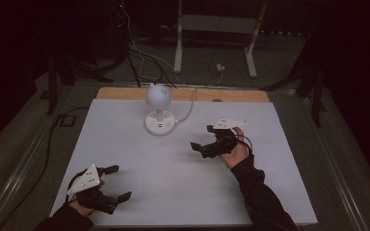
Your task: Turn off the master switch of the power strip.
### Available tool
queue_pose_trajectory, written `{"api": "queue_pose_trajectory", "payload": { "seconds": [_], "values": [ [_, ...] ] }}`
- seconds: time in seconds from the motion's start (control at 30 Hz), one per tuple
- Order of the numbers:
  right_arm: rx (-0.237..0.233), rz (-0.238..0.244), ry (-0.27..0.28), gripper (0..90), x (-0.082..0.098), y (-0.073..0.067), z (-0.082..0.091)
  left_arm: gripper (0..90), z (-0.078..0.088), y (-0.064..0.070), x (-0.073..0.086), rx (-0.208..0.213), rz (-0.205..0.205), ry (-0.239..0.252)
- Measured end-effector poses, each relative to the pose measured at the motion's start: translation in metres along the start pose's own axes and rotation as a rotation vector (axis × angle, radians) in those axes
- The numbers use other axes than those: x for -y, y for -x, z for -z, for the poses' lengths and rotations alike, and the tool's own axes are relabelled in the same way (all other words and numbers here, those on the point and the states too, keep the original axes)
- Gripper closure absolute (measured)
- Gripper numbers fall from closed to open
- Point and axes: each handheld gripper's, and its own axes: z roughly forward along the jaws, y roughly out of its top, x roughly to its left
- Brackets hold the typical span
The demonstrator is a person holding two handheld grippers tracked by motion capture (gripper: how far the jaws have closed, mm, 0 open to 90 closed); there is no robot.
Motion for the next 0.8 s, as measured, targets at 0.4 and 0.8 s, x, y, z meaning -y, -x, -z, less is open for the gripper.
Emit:
{"api": "queue_pose_trajectory", "payload": {
  "seconds": [0.4, 0.8],
  "values": [
    [0.013, -0.028, 0.017, 0.0, 0.034, -0.004, 0.038, 0.3, 0.0, 0.0, 0.0, 0.0, 0.002, -0.001],
    [0.062, -0.047, -0.012, 0.0, 0.072, -0.006, 0.078, 0.3, -0.001, 0.0, 0.0, 0.001, 0.002, -0.003]
  ]
}}
